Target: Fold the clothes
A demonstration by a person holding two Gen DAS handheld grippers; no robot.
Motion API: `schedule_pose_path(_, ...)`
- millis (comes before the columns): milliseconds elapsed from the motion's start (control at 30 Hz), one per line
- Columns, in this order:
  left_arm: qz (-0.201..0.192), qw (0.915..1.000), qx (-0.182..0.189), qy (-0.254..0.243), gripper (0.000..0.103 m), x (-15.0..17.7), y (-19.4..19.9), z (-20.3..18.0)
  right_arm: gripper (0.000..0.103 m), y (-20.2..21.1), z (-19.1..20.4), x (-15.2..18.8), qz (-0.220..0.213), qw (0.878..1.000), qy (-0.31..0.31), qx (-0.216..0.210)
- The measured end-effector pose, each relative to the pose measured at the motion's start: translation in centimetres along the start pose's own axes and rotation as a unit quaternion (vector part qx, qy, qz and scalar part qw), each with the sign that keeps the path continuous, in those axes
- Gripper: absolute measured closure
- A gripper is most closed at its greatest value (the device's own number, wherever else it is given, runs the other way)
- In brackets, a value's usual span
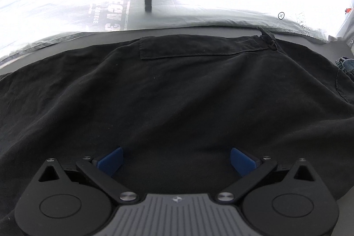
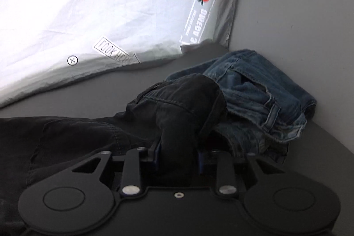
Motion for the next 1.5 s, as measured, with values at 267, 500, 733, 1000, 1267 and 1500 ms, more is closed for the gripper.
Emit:
schedule_pose_path(267,-0.05,0.9901,-0.003,0.131,0.001,1.0,5.9,6.2,0.031,8.2,1.8,-1.3,-0.069,0.998,-0.006,-0.005)
schedule_pose_path(500,-0.102,0.9383,-0.127,0.305,0.011,4.6,12.9,19.0,0.032,14.0,12.5,1.3,-0.063,0.984,0.111,-0.126)
schedule_pose_path(733,-0.118,0.896,-0.18,0.388,0.02,6.2,15.5,30.5,0.032,21.8,23.6,6.3,-0.034,0.946,0.171,-0.273)
schedule_pose_path(1000,-0.129,0.9102,-0.17,0.355,0.093,6.1,14.8,34.0,0.032,27.6,30.2,11.4,-0.004,0.924,0.223,-0.311)
schedule_pose_path(1267,-0.179,0.919,-0.147,0.319,0.092,7.6,19.8,33.3,0.03,27.8,31.6,11.6,0.028,0.929,0.21,-0.304)
schedule_pose_path(1500,-0.124,0.9349,-0.176,0.282,0.09,10.7,15.3,33.5,0.03,27.4,31.4,12.0,0.059,0.932,0.198,-0.296)
Point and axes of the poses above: each gripper's, at about its wrist camera, not at the fingertips, and y roughly against the way its jaws point, z to its left, x to its underside, the point moved 1 cm from there along -y, roughly the way its jaws point, and after that the axes turned 4 degrees about y, right-handed, at the moved point
